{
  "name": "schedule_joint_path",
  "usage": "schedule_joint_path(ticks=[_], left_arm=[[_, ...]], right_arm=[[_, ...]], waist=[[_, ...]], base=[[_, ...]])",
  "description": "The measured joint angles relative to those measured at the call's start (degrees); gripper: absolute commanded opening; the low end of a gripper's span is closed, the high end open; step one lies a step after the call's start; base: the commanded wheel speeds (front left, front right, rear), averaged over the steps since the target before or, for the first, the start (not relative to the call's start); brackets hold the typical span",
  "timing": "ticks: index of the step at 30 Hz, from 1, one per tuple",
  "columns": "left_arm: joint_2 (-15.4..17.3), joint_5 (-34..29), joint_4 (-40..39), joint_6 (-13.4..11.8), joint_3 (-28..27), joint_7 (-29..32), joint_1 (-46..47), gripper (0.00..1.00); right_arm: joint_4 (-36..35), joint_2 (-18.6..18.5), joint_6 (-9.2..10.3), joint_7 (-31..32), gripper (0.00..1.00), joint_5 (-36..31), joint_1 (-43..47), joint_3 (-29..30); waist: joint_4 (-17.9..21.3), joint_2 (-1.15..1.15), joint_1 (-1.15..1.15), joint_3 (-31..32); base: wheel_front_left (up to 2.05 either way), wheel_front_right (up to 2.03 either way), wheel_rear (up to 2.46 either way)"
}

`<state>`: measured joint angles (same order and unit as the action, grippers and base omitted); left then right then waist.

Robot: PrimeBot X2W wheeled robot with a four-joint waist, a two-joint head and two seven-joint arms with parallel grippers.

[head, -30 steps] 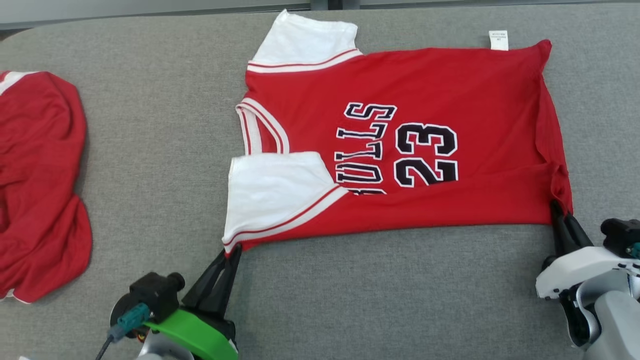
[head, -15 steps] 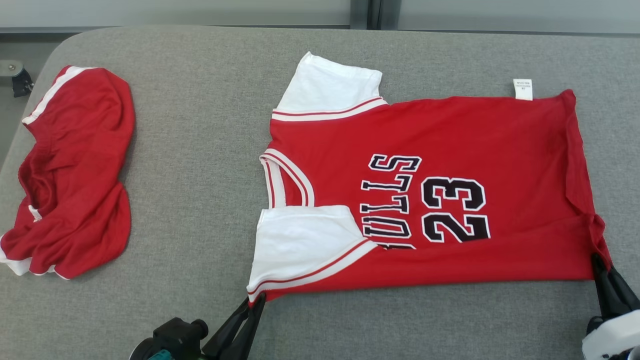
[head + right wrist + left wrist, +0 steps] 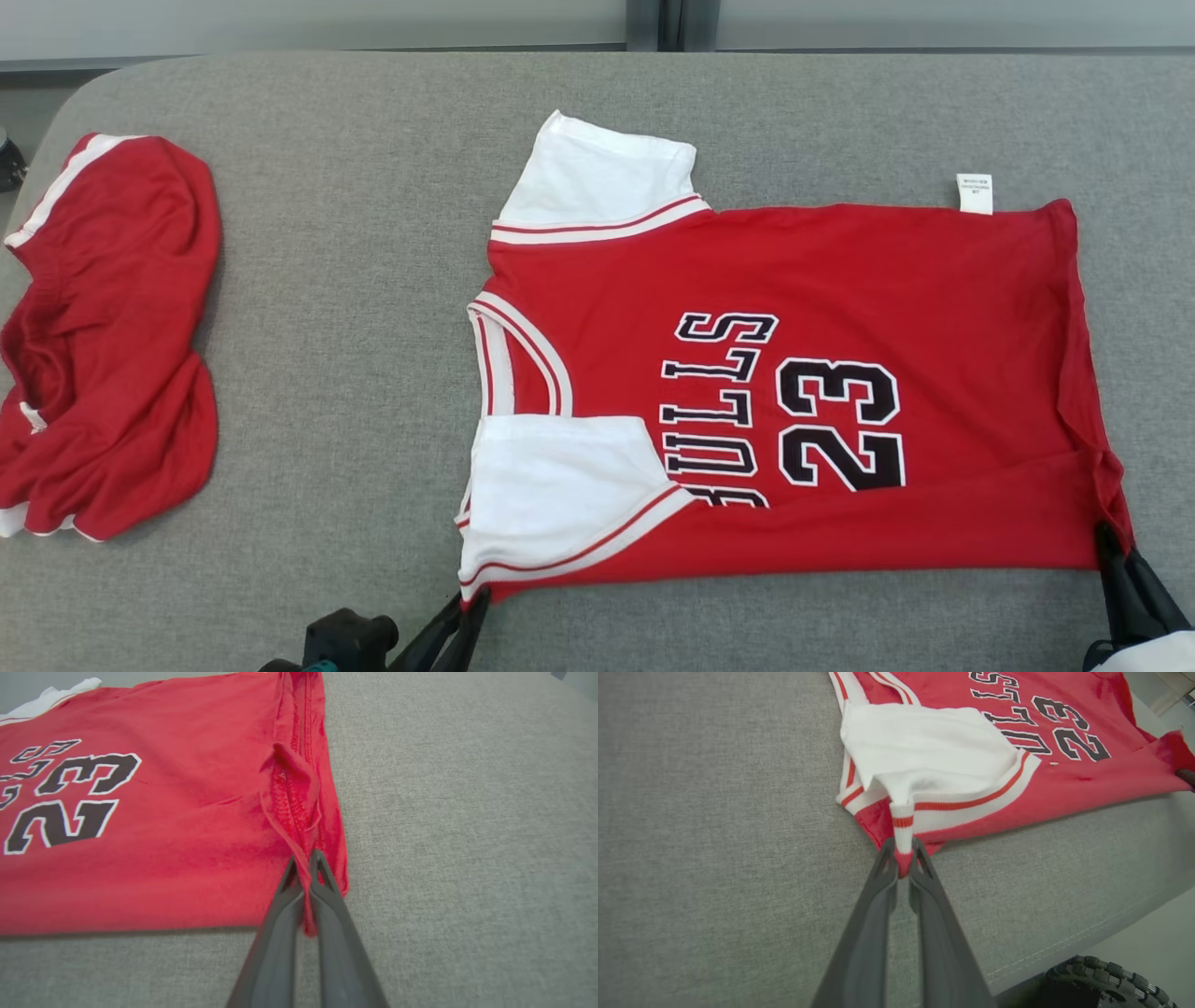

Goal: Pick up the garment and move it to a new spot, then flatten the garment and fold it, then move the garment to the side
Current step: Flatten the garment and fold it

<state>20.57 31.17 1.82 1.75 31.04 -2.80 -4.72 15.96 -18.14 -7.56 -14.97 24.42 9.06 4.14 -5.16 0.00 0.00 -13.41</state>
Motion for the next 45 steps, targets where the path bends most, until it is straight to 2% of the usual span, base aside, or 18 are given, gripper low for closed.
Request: schedule_joint_path(ticks=[1, 2, 3, 4, 5, 6, 7, 8, 9, 13, 17, 20, 23, 27, 31, 36, 41, 45], left_arm=[[-0.03, -0.02, 0.47, 0.03, 0.48, 0.6, 0.19, 0.0], [-0.23, 0.0, 0.87, 0.13, 0.78, 1.19, 0.53, 0.0], [-0.42, 0.03, 1.14, 0.23, 0.92, 1.37, 0.85, 0.0], [-0.55, 0.03, 1.52, 0.24, 1.16, 1.83, 1.33, 0.0], [-0.68, 0.04, 1.91, 0.23, 1.3, 2.43, 1.74, 0.0], [-0.8, 0.08, 2.18, 0.21, 1.36, 2.85, 1.89, 0.25], [-0.93, 0.19, 2.35, 0.12, 1.36, 3.14, 1.91, 0.45], [-1.03, 0.45, 2.43, -0.33, 1.25, 3.56, 1.91, 0.83], [-1.08, 0.93, 2.31, -0.68, 0.98, 4.08, 1.88, 1.0], [-0.05, 2.7, -1.85, -1.57, 0.42, 7.48, 1.59, 1.0], [2.89, 3.53, -12.73, -2.08, -1.08, 12.11, 2.68, 1.0], [4.81, 3.28, -19.92, -2.54, -4.53, 14.71, 9.77, 1.0], [6.65, 2.18, -20.67, -2.23, -7.68, 17.78, 20.13, 1.0], [7.19, 2.42, -13.25, -0.02, -8.71, 24.47, 35.67, 1.0], [5.59, 5.06, -2.02, 2.92, -6.2, 33.65, 49.58, 1.0], [4.89, 7.21, 10.0, 4.61, -2.81, 43.98, 62.73, 1.0], [3.76, 7.88, 17.86, 5.32, 0.62, 48.97, 69.91, 1.0], [3.64, 6.59, 22.91, 5.38, 2.26, 48.48, 74.35, 1.0]], right_arm=[[0.19, 0.3, 0.0, 0.01, 0.15, -0.11, -0.08, -0.01], [0.4, 0.51, 0.01, 0.0, 0.28, -0.29, -0.26, -0.05], [0.49, 0.64, 0.01, 0.0, 0.47, -0.42, -0.47, -0.09], [0.6, 0.76, 0.01, 0.0, 0.76, -0.42, -0.69, -0.14], [0.73, 0.85, 0.01, 0.0, 1.0, -0.42, -0.87, -0.2], [0.77, 0.88, 0.01, 0.0, 1.0, -0.42, -0.9, -0.18], [0.75, 0.94, 0.01, 0.0, 1.0, -0.42, -0.9, 0.05], [0.71, 0.91, 0.02, 0.0, 1.0, -0.55, -0.9, 0.51], [0.43, 0.79, 0.02, -0.01, 1.0, -0.63, -0.89, 0.87], [-2.41, 1.19, 0.02, -0.05, 1.0, -1.41, -0.44, 3.21], [-5.13, 1.35, 0.02, -0.08, 1.0, -1.96, 0.01, 4.43], [-6.56, 1.41, 0.02, -0.08, 1.0, -2.55, -0.88, 4.63], [-7.31, 1.4, 0.02, -0.08, 1.0, -3.7, -3.82, 2.91], [-7.64, 0.99, 0.02, 0.14, 1.0, -4.92, -9.12, -0.23], [-8.0, 1.15, 0.02, 0.44, 1.0, -6.02, -13.21, -2.1], [-7.71, 1.57, 0.02, 0.49, 1.0, -5.8, -17.37, -4.1], [-7.04, 2.5, 0.02, 0.26, 1.0, -5.37, -19.06, -4.6], [-6.58, 3.18, 0.02, 0.16, 1.0, -5.36, -20.35, -5.01]], waist=[[0.17, 0.0, 0.0, -0.14], [0.31, 0.0, 0.0, -0.27], [0.42, 0.0, 0.0, -0.35], [0.53, 0.0, 0.0, -0.41], [0.63, 0.0, 0.0, -0.42], [0.68, 0.0, 0.0, -0.38], [0.76, 0.0, 0.0, -0.31], [0.84, 0.0, 0.0, -0.23], [0.93, 0.0, 0.0, -0.14], [1.22, 0.0, 0.0, 0.48], [1.46, 0.0, 0.0, 1.08], [1.5, 0.0, 0.0, 0.61], [1.52, 0.0, 0.0, -0.68], [2.05, 0.0, 0.0, -3.31], [3.02, 0.0, 0.0, -6.47], [4.99, 0.0, 0.01, -10.49], [7.74, 0.0, 0.01, -14.0], [9.87, 0.0, 0.01, -16.28]], base=[[0.0, 0.0, 0.0], [0.0, 0.0, 0.0], [0.0, 0.0, 0.0], [0.0, 0.0, 0.0], [0.0, 0.0, 0.0], [0.0, 0.0, 0.0], [0.0, 0.0, 0.0], [0.0, 0.0, 0.0], [0.0, 0.0, 0.0], [0.0, 0.0, 0.0], [0.0, 0.0, 0.0], [0.0, 0.0, 0.0], [0.0, 0.0, 0.0], [0.0, 0.0, 0.0], [0.0, 0.0, 0.0], [0.0, 0.0, 0.0], [0.0, 0.0, 0.0], [0.0, 0.0, 0.0]])
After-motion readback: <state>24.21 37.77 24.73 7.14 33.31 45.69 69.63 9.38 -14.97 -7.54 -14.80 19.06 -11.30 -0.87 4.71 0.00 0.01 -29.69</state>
